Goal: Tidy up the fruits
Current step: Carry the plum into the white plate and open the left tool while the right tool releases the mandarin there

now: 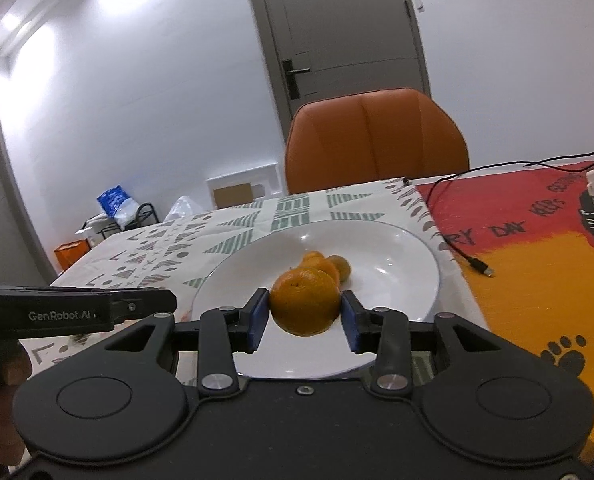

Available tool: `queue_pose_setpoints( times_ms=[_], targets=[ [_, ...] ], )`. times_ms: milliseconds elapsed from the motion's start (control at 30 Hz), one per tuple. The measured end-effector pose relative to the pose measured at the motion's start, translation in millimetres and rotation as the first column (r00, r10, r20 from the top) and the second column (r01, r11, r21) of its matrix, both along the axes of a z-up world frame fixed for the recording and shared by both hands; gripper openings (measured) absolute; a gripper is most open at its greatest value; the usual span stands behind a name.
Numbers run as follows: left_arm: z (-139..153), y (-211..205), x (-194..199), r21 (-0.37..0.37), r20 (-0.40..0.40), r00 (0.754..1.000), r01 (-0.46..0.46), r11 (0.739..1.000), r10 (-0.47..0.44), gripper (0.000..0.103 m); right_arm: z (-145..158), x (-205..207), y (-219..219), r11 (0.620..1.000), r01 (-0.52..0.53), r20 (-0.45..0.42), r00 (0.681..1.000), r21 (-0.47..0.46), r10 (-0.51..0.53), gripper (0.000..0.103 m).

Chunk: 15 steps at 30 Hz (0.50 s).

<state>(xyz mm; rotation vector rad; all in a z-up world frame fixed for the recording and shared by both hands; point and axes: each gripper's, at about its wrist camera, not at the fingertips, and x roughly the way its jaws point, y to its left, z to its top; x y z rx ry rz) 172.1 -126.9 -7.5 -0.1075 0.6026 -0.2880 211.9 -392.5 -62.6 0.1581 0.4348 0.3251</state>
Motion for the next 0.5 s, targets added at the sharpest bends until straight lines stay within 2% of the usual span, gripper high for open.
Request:
queue_pose_setpoints(
  times_ms=[233, 433, 500],
  targets=[
    [2, -15, 3, -0.006, 0.013, 1.0, 0.027, 1.0, -0.027, 0.022, 2, -6, -4, 1.0, 0.0, 0.01, 1.0, 0.001, 0.0, 0.042],
    [3, -13, 5, -0.005, 0.02, 1.0, 0.0, 1.0, 0.001, 0.023, 1, -9, -5, 1.0, -0.002, 0.0, 1.0, 0.003, 0.002, 0.041],
    [6, -9, 4, -0.008, 0.029, 0.999, -0.014, 1.0, 0.014, 0.026, 1, -10, -3, 1.0, -0.008, -0.002, 1.0, 0.002, 0.008, 0.041]
  ],
)
